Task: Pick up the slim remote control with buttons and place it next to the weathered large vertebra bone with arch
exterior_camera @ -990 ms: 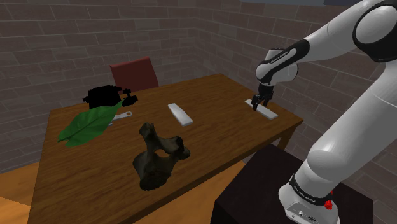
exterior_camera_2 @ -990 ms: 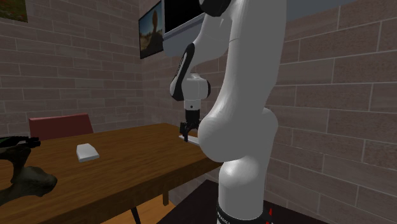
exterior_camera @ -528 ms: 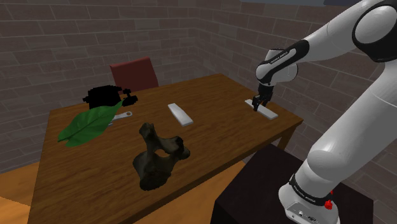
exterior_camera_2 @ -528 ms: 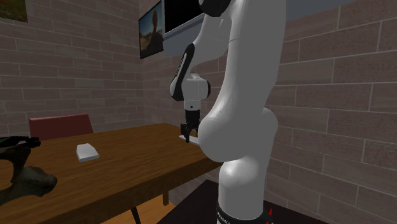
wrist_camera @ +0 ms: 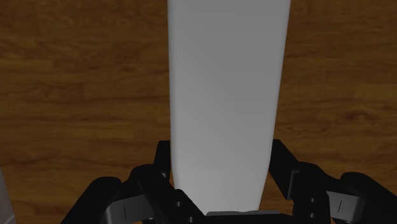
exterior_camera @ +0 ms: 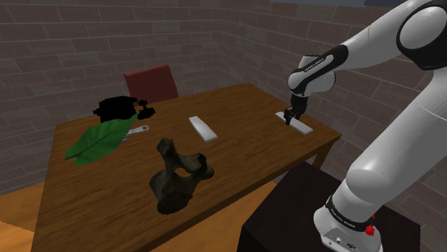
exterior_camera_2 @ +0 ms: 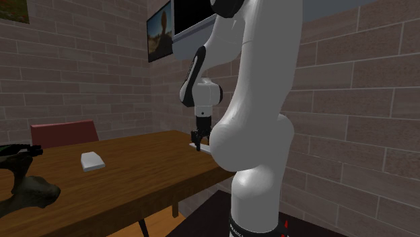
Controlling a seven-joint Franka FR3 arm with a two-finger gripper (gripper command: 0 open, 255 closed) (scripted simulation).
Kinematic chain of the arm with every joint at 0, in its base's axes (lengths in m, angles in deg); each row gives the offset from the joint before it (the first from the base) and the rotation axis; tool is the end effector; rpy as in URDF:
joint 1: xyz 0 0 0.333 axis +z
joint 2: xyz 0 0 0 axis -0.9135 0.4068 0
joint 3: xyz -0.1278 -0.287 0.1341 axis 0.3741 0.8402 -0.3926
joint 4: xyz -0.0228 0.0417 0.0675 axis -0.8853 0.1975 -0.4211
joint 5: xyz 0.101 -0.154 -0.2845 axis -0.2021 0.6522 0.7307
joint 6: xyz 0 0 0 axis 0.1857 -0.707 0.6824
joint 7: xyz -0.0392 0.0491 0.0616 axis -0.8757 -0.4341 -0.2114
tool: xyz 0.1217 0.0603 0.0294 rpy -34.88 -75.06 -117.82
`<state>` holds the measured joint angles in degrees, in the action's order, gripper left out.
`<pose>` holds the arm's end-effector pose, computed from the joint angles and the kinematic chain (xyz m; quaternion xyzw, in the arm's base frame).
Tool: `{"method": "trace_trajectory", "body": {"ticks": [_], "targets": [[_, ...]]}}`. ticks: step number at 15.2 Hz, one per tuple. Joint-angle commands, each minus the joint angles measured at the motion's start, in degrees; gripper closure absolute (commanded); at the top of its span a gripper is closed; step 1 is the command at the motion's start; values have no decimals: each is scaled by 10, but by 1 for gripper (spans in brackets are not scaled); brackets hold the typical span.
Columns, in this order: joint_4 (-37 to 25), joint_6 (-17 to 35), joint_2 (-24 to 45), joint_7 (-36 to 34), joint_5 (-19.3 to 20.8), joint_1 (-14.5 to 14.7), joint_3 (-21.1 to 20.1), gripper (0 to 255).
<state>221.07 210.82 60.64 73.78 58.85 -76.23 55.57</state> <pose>0.3291 -0.2667 0.3609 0.9926 -0.1211 -0.0043 0.0034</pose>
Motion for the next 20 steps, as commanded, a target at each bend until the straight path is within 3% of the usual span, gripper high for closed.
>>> {"method": "trace_trajectory", "body": {"ticks": [1, 20], "targets": [[-3, -8, -6, -2, 3, 0, -1, 255], [-79, -169, -96, -29, 35, -6, -22, 255]]}}
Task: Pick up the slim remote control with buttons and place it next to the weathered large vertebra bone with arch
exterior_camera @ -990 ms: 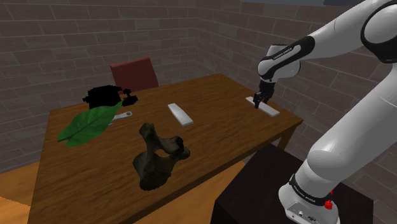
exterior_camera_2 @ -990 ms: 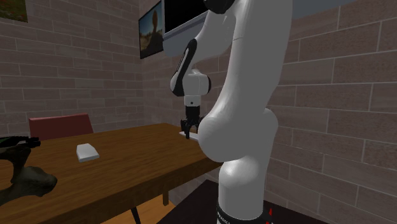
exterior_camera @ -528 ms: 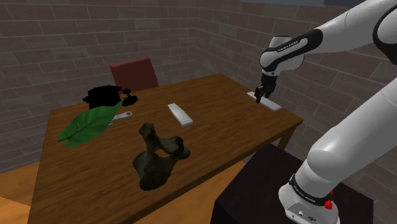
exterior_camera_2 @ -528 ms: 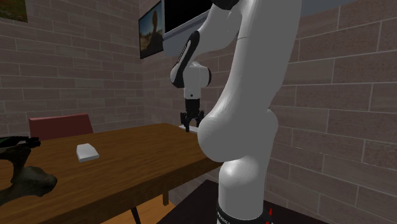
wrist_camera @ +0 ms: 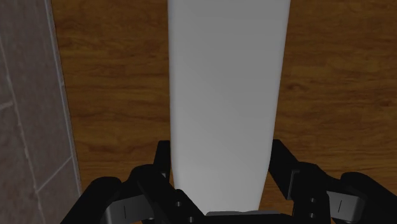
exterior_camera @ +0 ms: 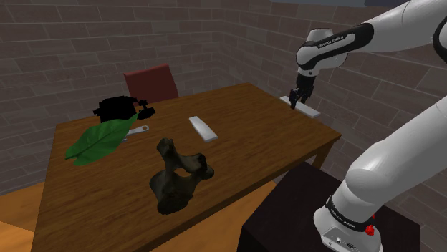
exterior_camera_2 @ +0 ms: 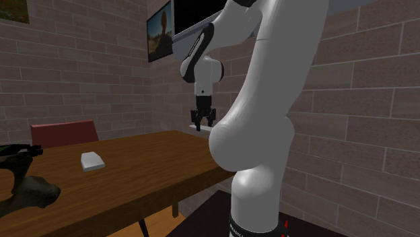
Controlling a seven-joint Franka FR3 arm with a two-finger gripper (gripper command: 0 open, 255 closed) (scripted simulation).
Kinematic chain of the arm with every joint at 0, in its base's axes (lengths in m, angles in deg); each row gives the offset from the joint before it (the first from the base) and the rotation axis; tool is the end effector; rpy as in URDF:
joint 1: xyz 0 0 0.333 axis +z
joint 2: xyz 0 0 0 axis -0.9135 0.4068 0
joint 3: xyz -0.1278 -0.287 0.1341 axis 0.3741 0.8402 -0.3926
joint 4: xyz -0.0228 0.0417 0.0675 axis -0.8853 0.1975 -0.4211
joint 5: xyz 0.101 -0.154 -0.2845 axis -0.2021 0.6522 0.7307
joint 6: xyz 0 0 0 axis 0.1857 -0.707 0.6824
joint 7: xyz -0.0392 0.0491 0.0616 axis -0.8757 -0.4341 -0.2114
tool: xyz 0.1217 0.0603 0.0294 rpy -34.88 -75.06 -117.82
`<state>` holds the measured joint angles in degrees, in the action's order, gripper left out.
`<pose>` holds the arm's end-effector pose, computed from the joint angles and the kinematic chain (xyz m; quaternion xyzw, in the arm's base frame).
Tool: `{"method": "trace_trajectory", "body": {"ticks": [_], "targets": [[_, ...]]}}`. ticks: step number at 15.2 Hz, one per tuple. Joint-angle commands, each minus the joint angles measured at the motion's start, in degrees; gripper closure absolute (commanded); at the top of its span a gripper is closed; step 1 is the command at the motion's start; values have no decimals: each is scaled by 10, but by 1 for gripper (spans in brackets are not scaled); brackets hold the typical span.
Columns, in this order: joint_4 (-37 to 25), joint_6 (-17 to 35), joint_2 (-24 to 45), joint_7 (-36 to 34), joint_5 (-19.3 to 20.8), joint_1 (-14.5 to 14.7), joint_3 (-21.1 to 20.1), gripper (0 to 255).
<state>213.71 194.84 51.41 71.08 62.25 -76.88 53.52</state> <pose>0.3156 -0.2632 0.4477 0.9926 -0.1211 -0.0042 0.0034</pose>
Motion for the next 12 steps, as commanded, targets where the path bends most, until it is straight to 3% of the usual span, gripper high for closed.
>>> {"method": "trace_trajectory", "body": {"ticks": [1, 12], "targets": [[-11, -17, -7, -2, 1, 0, -3, 255], [-75, -105, -31, -6, 3, 1, -15, 255]]}}
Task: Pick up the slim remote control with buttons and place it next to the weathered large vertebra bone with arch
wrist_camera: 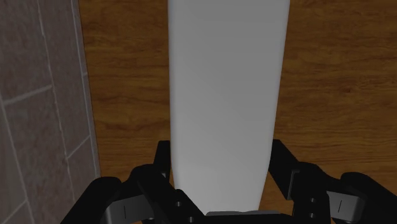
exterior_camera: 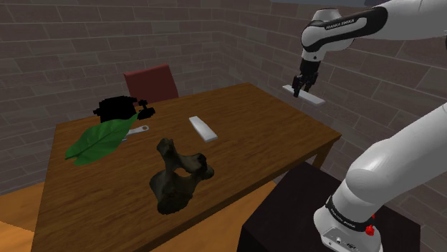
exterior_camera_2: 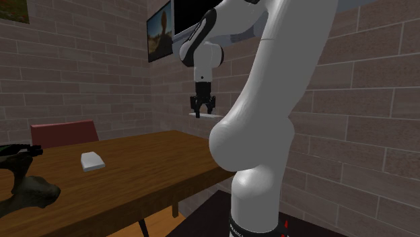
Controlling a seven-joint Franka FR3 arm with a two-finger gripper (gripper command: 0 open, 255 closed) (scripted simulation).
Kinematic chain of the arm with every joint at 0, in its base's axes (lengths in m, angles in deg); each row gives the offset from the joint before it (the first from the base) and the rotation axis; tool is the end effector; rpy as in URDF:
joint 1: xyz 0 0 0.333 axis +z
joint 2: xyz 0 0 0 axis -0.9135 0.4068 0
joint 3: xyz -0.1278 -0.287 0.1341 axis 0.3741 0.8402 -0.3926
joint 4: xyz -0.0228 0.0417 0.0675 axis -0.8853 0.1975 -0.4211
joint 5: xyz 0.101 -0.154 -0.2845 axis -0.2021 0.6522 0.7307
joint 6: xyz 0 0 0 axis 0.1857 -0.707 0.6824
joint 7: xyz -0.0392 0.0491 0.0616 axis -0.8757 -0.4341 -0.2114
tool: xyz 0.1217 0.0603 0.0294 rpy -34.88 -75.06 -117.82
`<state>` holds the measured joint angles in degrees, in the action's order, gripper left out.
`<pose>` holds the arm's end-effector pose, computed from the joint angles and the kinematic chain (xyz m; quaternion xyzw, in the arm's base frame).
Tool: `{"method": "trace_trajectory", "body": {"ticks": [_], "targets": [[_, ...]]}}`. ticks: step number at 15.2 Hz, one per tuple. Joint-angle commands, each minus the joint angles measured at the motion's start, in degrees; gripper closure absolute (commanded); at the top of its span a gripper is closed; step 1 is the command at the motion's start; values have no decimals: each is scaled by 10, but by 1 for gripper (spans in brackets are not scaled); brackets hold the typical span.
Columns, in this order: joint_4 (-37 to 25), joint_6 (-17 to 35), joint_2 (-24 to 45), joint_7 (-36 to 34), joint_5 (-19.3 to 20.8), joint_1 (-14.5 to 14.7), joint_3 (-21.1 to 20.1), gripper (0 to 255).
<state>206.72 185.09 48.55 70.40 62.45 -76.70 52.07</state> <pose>0.3123 -0.2600 0.5029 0.9926 -0.1211 -0.0043 0.0034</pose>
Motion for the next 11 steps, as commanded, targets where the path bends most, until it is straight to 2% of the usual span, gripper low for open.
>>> {"method": "trace_trajectory", "body": {"ticks": [1, 11], "targets": [[-12, -16, -4, 1, 0, 0, -1, 255], [-84, -93, -10, 2, -3, 2, -9, 255]]}}
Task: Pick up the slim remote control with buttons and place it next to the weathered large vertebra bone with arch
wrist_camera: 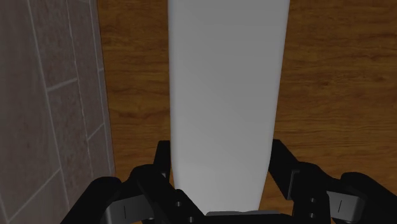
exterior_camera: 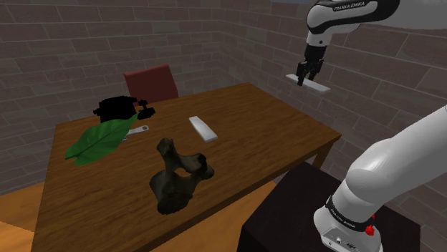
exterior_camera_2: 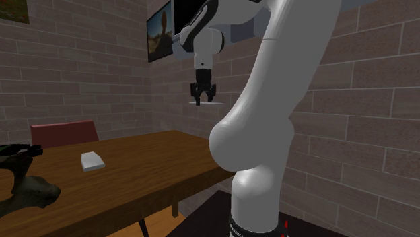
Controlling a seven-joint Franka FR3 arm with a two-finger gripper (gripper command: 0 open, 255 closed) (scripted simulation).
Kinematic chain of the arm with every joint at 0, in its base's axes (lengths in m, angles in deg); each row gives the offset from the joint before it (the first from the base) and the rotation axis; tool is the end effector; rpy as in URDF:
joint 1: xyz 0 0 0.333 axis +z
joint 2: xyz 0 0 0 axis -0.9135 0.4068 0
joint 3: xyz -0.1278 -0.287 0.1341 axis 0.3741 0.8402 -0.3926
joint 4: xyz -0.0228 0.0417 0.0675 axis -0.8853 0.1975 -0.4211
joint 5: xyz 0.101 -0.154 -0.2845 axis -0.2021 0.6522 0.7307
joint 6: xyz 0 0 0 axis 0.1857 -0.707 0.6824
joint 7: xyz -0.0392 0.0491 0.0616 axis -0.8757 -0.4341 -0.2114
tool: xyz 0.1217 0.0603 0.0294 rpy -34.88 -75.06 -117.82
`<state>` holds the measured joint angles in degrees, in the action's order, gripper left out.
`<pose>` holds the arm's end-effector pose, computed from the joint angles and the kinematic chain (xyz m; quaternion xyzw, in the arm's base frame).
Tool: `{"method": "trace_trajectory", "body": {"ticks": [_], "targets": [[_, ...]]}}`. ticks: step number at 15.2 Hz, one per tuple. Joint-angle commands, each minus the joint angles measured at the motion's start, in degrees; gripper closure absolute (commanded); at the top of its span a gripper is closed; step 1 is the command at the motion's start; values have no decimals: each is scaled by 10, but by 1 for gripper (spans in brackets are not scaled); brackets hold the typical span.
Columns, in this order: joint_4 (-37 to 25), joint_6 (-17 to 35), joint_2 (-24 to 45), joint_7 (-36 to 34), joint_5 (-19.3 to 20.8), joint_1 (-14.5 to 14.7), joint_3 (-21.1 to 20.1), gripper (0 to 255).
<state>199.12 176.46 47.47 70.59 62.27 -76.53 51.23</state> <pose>0.3080 -0.2595 0.5533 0.9926 -0.1211 -0.0043 0.0035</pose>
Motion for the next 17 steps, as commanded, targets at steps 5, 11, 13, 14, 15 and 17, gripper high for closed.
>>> {"method": "trace_trajectory", "body": {"ticks": [5, 11, 13, 14, 15, 17], "targets": [[-48, -45, 3, 2, -4, 2, -4, 255], [-97, -87, 10, 5, -7, 4, -6, 255], [-85, -88, -1, -26, -10, 13, -27, 255], [-80, -88, -5, -40, -12, 18, -37, 255], [-76, -89, -8, -55, -14, 22, -48, 255], [-69, -89, -13, -84, -20, 32, -68, 255]]}}
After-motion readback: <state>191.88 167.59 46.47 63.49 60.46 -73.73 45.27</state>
